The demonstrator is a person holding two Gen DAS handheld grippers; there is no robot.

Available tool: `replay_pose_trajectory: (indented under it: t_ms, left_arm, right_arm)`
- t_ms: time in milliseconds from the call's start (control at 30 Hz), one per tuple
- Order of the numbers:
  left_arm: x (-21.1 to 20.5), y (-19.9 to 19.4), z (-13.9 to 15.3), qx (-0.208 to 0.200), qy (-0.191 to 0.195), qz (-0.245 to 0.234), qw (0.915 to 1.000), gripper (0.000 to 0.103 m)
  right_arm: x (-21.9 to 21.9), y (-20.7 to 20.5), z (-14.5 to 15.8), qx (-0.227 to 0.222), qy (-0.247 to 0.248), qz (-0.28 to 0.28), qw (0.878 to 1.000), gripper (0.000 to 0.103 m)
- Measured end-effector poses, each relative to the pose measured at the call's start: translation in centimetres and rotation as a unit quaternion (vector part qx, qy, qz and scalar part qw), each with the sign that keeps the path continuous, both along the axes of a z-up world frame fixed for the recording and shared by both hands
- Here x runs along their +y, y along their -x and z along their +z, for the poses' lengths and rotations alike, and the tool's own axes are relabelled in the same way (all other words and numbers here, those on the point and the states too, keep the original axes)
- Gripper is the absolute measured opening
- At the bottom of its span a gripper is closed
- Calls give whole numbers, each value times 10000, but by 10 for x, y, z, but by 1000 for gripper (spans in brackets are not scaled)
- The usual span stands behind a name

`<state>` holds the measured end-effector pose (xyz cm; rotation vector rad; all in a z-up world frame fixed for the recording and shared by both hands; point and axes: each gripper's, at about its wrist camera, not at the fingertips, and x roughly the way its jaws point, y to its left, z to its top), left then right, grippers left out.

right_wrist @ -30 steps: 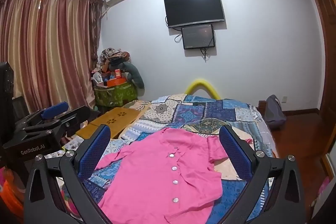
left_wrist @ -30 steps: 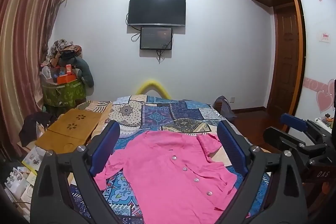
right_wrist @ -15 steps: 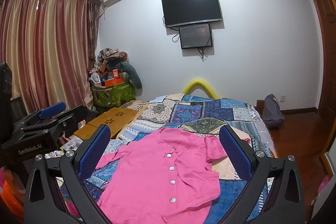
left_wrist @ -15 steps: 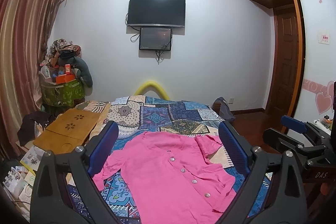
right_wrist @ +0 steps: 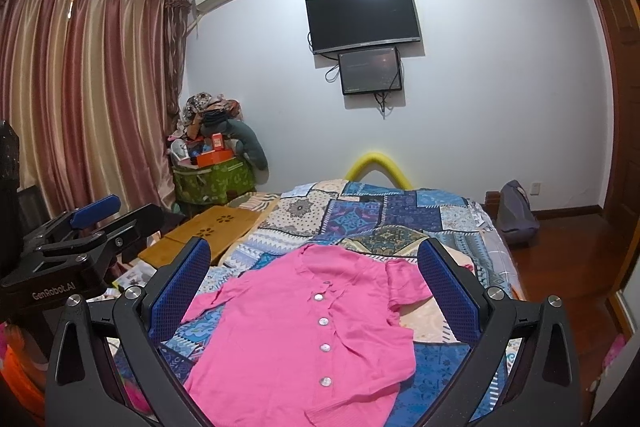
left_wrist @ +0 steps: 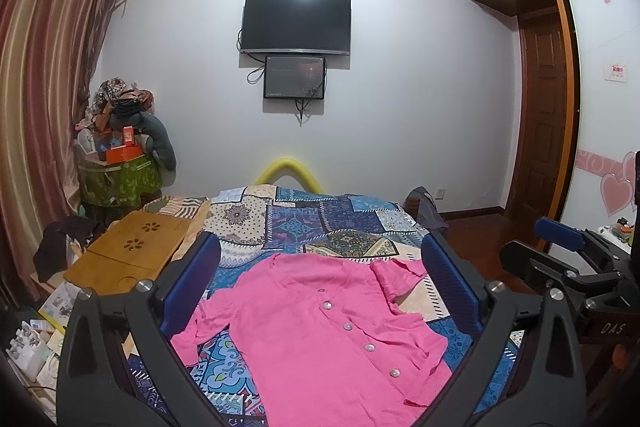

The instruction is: Fold small clothes

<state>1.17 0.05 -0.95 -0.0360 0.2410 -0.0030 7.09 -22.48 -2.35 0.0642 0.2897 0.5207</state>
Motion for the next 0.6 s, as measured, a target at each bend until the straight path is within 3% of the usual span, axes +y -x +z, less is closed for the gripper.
replay_pose_trajectory:
  t_ms: [600]
  left_arm:
    - [-2, -1, -2, 30, 0, -41, 10000, 101]
  right_arm:
    - [-2, 0, -1, 5, -31, -25, 10000, 103]
